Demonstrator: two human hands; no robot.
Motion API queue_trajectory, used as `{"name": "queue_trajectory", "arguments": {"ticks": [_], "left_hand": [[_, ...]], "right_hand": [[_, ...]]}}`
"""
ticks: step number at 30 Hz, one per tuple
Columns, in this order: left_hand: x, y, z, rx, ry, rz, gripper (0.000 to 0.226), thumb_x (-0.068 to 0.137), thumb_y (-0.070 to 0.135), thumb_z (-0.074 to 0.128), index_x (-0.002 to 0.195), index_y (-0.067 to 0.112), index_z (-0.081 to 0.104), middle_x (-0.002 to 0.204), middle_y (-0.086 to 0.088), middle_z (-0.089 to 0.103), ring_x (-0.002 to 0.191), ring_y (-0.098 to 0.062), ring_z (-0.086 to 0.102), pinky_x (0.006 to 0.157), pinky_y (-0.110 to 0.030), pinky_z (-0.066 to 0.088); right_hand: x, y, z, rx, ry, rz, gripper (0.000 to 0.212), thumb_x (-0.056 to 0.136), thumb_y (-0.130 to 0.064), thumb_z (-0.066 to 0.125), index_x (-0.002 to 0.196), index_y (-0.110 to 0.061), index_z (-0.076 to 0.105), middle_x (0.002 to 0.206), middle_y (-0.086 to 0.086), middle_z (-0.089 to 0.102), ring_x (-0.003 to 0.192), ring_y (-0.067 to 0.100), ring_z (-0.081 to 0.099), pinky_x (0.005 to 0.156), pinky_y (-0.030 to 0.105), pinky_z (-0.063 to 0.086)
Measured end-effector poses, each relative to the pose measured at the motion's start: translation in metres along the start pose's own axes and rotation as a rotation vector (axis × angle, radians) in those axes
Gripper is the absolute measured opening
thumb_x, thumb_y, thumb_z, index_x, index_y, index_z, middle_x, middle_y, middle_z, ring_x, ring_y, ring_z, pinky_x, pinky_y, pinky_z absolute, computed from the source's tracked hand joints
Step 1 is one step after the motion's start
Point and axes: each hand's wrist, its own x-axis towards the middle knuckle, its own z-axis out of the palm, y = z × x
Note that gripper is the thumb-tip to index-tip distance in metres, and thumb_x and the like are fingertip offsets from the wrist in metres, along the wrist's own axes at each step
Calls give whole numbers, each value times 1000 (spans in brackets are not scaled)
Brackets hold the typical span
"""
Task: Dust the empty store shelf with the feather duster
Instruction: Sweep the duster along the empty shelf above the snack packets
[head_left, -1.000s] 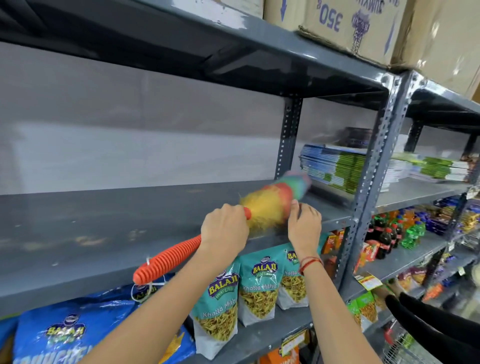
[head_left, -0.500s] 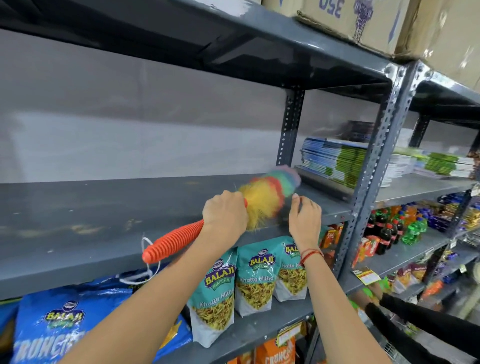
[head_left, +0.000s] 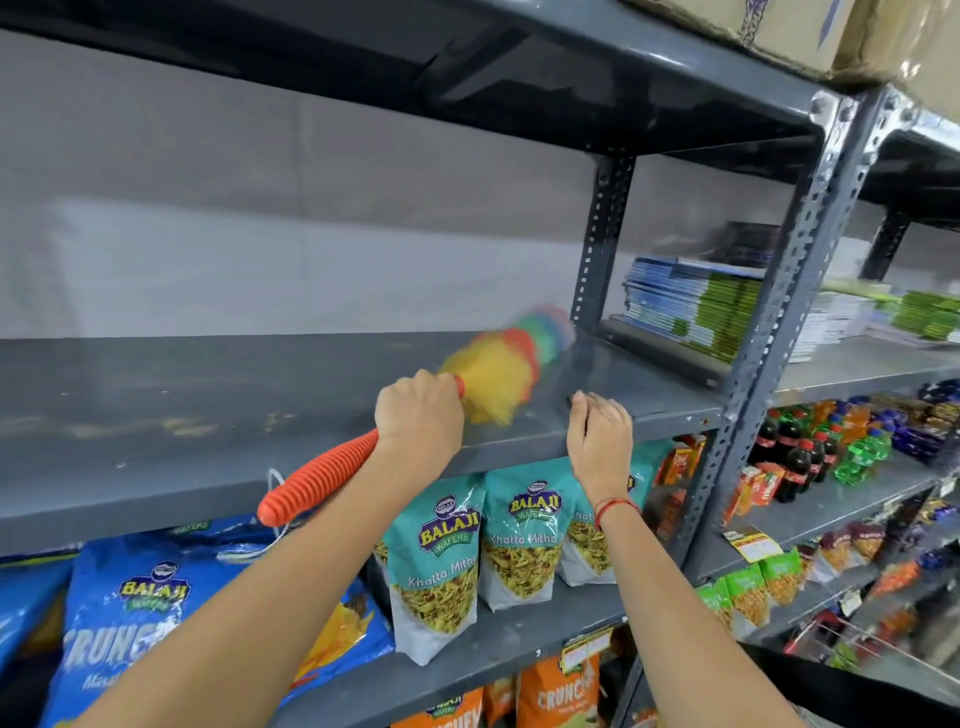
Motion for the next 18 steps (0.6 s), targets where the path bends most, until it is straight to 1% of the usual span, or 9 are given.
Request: {"name": "queue_trajectory", "arguments": {"ticks": [3,5,9,12,15,18], "left_hand": [[-5,19,2,-42,-17,39,26,96,15,41,113,11,60,112,-13,64,104,-35,62,78,-38,48],[-6,28,2,-51,-61,28,28,95,14,42,116,9,59,115,-13,63,107,-34,61,82,-39,49],[-3,15,-6,-4,-98,-86,32,93,11,43,121,8,57,123,-13,60,114,-33,58,88,-37,48],[-7,0,-13,70,-46,-160,32,92,9,43,121,8,58,122,-11,61,115,-31,58,87,-36,48],[-10,6,-22,77,-9,-140,33,91,8,43,120,10,59,121,-10,61,114,-31,58,86,-35,49],[-13,25,-22,42,-52,-94,34,90,9,44,121,9,58,123,-11,60,115,-31,57,88,-36,48]], "right_hand": [[-1,4,2,3,7,-5,43,94,-21,35,95,3,71,102,19,73,101,30,65,99,39,41],[0,4,2,10,5,0,44,93,-22,34,95,1,72,102,17,74,101,29,65,98,39,42],[-1,6,0,0,-12,-7,45,93,-21,33,94,1,72,102,17,74,102,28,65,98,38,42],[-3,6,-1,4,1,-7,43,93,-20,34,91,1,72,99,16,75,100,27,67,97,38,43],[-4,5,-2,35,8,19,44,94,-22,34,92,-1,72,100,15,74,101,26,66,99,37,41],[-5,5,-2,25,-17,41,46,94,-25,33,95,1,71,103,15,74,105,26,64,101,36,38]]}}
